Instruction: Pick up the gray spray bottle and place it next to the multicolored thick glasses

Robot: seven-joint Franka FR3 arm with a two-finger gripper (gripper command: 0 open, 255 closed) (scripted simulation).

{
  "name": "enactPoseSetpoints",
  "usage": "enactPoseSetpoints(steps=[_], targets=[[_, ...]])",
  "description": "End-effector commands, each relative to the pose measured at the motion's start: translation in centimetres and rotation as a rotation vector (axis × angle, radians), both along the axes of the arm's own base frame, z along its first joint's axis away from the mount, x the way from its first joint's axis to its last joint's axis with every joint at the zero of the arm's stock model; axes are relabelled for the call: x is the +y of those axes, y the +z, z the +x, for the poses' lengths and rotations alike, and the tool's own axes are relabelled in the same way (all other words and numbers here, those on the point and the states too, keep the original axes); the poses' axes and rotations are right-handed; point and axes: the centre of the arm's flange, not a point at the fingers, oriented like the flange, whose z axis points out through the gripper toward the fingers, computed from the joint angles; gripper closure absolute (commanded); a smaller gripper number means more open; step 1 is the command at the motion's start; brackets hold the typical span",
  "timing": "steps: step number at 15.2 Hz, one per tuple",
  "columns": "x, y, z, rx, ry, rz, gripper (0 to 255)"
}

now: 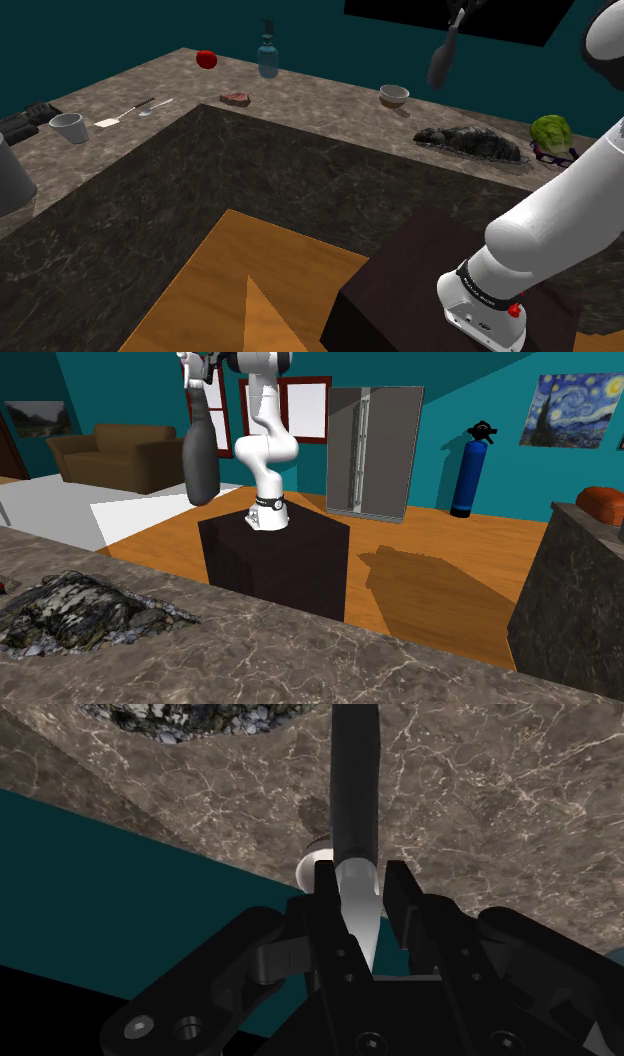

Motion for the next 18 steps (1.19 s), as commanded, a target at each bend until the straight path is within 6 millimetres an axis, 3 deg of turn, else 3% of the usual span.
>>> enactPoseSetpoints(steps=[1,18], targets=[[-1.2,-0.7,-2.5,-0.001,0.001,0.0,255],[-11.4,-6.2,-21.7,-0.001,0.001,0.0,255]])
